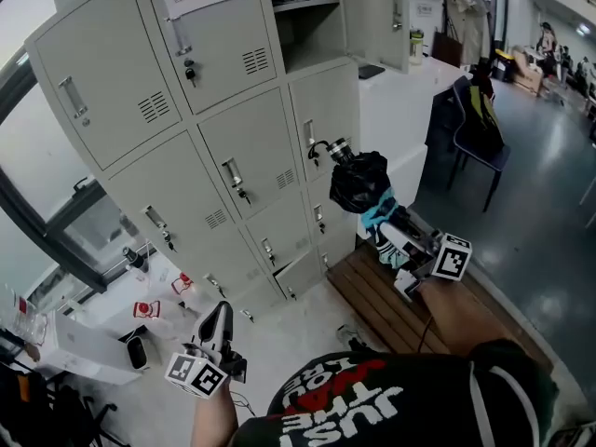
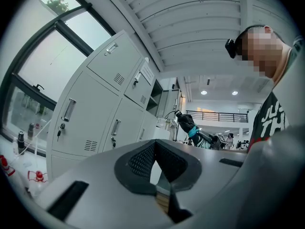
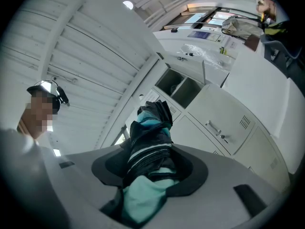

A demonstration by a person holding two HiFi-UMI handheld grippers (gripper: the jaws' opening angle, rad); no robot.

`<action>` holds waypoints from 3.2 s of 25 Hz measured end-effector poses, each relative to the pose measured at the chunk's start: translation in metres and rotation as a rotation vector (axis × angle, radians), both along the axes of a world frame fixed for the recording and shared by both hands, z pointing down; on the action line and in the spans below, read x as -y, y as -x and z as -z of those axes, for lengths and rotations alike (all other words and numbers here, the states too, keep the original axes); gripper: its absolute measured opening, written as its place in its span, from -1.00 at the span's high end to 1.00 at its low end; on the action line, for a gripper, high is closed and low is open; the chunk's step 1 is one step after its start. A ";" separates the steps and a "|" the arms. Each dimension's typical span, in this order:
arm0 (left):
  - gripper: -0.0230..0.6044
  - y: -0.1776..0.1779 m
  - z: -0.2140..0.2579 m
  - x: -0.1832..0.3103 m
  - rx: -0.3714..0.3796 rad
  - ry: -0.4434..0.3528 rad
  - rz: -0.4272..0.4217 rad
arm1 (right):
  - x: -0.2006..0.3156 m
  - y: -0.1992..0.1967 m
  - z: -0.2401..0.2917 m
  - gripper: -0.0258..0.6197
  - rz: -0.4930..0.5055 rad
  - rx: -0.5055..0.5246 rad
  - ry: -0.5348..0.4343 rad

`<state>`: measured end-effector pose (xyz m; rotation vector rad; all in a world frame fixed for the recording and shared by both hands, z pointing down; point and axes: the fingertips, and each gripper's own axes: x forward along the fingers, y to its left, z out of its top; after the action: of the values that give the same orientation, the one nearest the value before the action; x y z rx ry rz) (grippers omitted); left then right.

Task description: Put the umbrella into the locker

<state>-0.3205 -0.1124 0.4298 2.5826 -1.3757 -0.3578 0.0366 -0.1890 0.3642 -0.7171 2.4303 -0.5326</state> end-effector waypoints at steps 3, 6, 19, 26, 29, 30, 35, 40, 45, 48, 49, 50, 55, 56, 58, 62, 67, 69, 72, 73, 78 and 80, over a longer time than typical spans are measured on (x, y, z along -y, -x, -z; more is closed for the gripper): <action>0.90 0.001 0.005 0.026 0.022 -0.011 0.031 | 0.040 0.003 0.003 0.22 0.033 0.015 -0.023; 0.90 0.000 0.011 0.064 0.034 -0.027 0.072 | 0.090 0.004 0.007 0.22 0.077 0.033 -0.048; 0.90 -0.094 0.053 0.295 0.050 -0.104 0.079 | 0.303 -0.046 0.048 0.22 0.149 -0.038 -0.165; 0.90 -0.132 0.108 0.366 0.149 -0.189 -0.034 | 0.355 -0.057 0.073 0.22 0.041 -0.108 -0.215; 0.90 -0.143 0.144 0.382 0.189 -0.257 -0.096 | 0.360 -0.055 0.092 0.22 -0.031 -0.130 -0.235; 0.90 -0.146 0.157 0.386 0.193 -0.278 -0.122 | 0.360 -0.054 0.100 0.22 -0.060 -0.139 -0.241; 0.90 -0.160 0.211 0.399 0.212 -0.367 -0.233 | 0.350 -0.039 0.139 0.23 -0.199 -0.222 -0.282; 0.90 -0.175 0.245 0.403 0.227 -0.405 -0.311 | 0.344 -0.027 0.173 0.23 -0.321 -0.293 -0.294; 0.90 -0.187 0.276 0.406 0.244 -0.421 -0.344 | 0.352 -0.023 0.203 0.23 -0.432 -0.395 -0.291; 0.90 -0.198 0.290 0.413 0.255 -0.403 -0.362 | 0.364 -0.023 0.220 0.23 -0.494 -0.490 -0.286; 0.90 -0.202 0.294 0.414 0.257 -0.393 -0.369 | 0.370 -0.023 0.224 0.23 -0.511 -0.522 -0.278; 0.90 -0.207 0.297 0.416 0.261 -0.386 -0.374 | 0.377 -0.023 0.228 0.23 -0.526 -0.552 -0.268; 0.90 -0.227 0.310 0.426 0.304 -0.360 -0.371 | 0.412 -0.019 0.238 0.23 -0.558 -0.671 -0.205; 0.90 -0.231 0.311 0.429 0.311 -0.354 -0.369 | 0.420 -0.018 0.238 0.23 -0.560 -0.696 -0.192; 0.90 -0.238 0.313 0.433 0.319 -0.337 -0.369 | 0.436 -0.016 0.237 0.23 -0.562 -0.737 -0.160; 0.90 -0.247 0.317 0.442 0.316 -0.305 -0.364 | 0.465 -0.013 0.236 0.23 -0.549 -0.783 -0.106; 0.90 -0.253 0.322 0.463 0.323 -0.267 -0.322 | 0.507 -0.016 0.239 0.23 -0.529 -0.825 -0.066; 0.90 -0.257 0.323 0.471 0.338 -0.260 -0.304 | 0.523 -0.019 0.240 0.23 -0.531 -0.843 -0.056; 0.90 -0.264 0.324 0.479 0.368 -0.260 -0.283 | 0.544 -0.021 0.238 0.23 -0.523 -0.866 -0.048; 0.90 -0.266 0.324 0.482 0.374 -0.259 -0.277 | 0.551 -0.019 0.238 0.23 -0.516 -0.871 -0.048; 0.90 -0.267 0.324 0.495 0.386 -0.249 -0.238 | 0.582 -0.007 0.235 0.23 -0.467 -0.908 -0.043; 0.90 -0.265 0.326 0.499 0.384 -0.246 -0.222 | 0.595 -0.004 0.235 0.23 -0.452 -0.932 -0.037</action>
<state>-0.0552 -0.6114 0.1042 3.0958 -1.1896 0.0094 0.0404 -0.7837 0.1295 -1.7350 2.8976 0.0733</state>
